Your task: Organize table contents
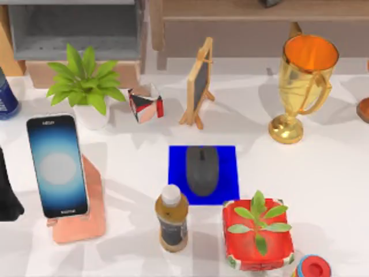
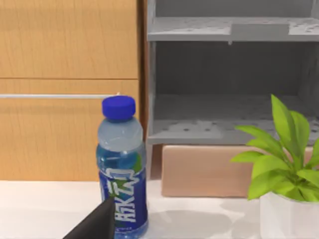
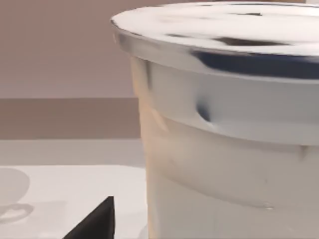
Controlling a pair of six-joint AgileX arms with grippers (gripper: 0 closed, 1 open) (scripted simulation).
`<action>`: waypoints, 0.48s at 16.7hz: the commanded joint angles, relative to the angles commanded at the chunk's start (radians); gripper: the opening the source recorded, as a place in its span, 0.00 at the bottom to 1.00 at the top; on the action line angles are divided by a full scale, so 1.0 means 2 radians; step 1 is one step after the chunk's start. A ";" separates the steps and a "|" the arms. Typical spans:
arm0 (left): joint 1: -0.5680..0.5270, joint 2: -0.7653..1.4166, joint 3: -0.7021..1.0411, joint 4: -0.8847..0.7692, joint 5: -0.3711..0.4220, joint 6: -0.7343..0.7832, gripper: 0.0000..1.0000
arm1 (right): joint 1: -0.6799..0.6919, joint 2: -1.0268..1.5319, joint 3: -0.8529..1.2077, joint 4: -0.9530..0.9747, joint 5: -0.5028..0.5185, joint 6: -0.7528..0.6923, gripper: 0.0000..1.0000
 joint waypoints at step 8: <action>0.000 0.000 0.000 0.000 0.000 0.000 1.00 | 0.006 0.007 0.012 0.002 0.001 0.000 1.00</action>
